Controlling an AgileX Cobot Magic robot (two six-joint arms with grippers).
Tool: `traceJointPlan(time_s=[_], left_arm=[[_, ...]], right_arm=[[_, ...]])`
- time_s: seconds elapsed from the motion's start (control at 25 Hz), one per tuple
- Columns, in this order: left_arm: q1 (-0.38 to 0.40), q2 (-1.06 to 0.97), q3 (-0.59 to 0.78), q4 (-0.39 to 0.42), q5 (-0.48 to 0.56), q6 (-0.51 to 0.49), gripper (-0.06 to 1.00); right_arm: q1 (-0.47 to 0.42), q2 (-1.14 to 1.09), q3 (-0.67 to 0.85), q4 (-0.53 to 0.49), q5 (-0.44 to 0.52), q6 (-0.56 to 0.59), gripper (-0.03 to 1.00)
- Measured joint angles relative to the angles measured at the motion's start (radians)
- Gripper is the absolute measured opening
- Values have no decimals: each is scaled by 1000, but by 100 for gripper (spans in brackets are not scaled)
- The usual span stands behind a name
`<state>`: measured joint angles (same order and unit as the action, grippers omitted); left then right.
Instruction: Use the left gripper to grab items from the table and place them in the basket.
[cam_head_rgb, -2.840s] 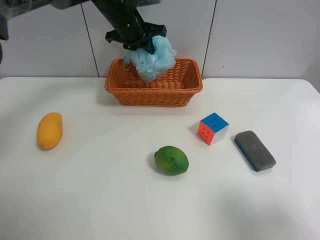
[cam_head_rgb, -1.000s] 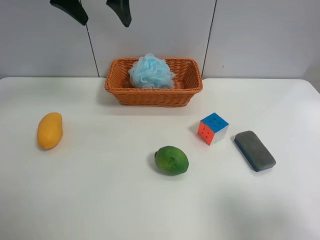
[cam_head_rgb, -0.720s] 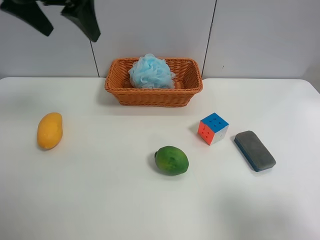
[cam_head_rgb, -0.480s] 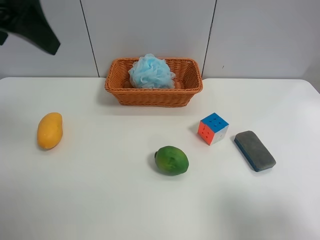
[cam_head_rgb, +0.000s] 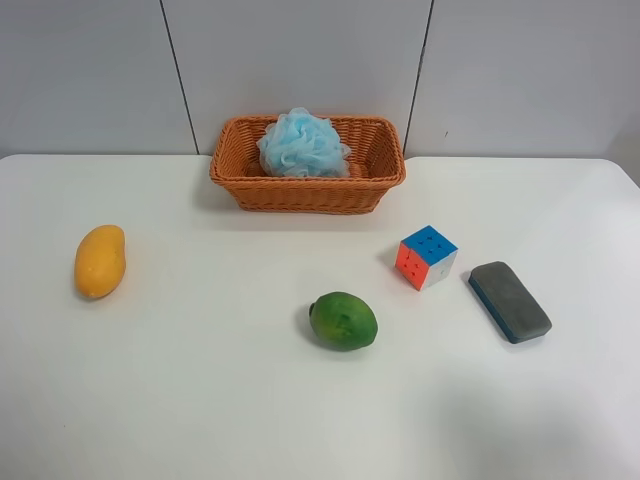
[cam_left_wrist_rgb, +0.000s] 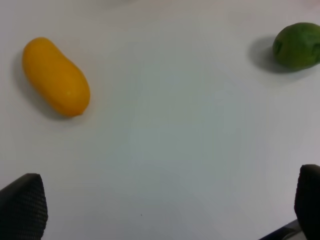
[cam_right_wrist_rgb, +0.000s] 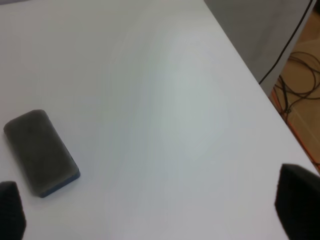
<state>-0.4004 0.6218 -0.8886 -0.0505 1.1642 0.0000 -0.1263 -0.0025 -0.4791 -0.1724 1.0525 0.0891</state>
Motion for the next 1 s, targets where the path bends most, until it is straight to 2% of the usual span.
traceJointPlan(time_s=[0.16, 0.36, 0.52, 0.68, 0.8, 1.0], left_arm=[[30, -107, 100, 8, 1, 0, 99], [177, -237, 218, 10, -26, 8, 99], [292, -355, 335, 8, -113, 24, 99], [374, -454, 372, 6, -104, 28, 99], [405, -523, 377, 5, -104, 31, 99], [413, -623, 377, 5, -104, 31, 99]], right_arm=[[0, 0, 0, 0, 0, 0, 99], [0, 0, 0, 0, 0, 0, 99], [0, 0, 0, 0, 0, 0, 99], [0, 0, 0, 0, 0, 0, 99], [0, 0, 0, 0, 0, 0, 99], [0, 0, 0, 0, 0, 0, 99]])
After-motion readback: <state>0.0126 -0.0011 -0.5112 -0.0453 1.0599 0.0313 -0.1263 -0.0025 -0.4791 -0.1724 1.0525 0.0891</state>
